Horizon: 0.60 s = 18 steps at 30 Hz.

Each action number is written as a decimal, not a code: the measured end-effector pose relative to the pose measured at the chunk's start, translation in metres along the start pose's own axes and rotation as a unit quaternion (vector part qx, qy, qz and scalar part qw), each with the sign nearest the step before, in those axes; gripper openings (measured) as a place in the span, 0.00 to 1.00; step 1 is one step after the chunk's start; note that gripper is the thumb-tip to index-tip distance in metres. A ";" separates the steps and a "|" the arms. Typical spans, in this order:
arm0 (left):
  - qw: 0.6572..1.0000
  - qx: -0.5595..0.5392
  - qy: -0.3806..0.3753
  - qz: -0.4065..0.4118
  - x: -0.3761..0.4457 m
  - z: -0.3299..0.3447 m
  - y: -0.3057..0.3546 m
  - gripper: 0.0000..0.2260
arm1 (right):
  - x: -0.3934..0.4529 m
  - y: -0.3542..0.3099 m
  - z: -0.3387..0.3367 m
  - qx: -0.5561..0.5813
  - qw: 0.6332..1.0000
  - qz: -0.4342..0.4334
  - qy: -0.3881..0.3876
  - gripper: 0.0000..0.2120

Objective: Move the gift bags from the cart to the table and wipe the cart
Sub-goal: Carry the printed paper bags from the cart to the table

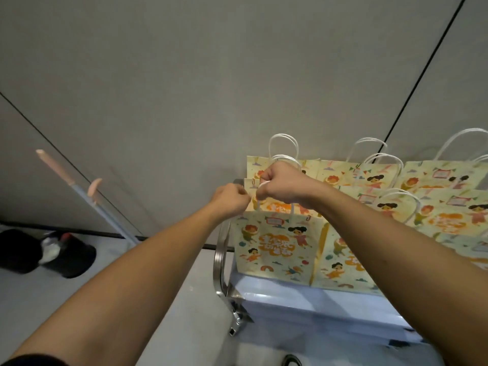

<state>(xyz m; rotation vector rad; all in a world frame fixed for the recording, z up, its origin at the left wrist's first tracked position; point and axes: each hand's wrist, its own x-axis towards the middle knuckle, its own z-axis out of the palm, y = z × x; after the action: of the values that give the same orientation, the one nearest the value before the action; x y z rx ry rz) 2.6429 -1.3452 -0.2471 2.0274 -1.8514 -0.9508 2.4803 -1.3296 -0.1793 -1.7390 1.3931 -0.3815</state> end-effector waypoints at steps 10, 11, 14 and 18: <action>0.996 -0.036 -0.068 0.038 -0.041 -0.033 0.001 0.13 | -0.053 -0.059 0.005 0.015 0.994 0.012 0.103 0.14; 0.996 -0.041 -0.066 0.047 -0.044 -0.037 0.000 0.13 | -0.059 -0.065 0.009 0.014 0.993 0.018 0.117 0.14; 0.993 -0.056 -0.078 0.072 -0.062 -0.044 -0.009 0.12 | -0.083 -0.083 0.027 0.003 0.986 0.030 0.163 0.13; 0.987 -0.053 -0.106 0.110 -0.083 -0.040 -0.021 0.15 | -0.118 -0.094 0.051 0.001 0.976 0.053 0.211 0.13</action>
<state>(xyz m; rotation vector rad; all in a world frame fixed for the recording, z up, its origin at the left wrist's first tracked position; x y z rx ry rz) 2.6845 -1.2721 -0.2040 1.6737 -2.0324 -1.2097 2.5366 -1.1998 -0.1070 -1.6325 1.7744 -0.7253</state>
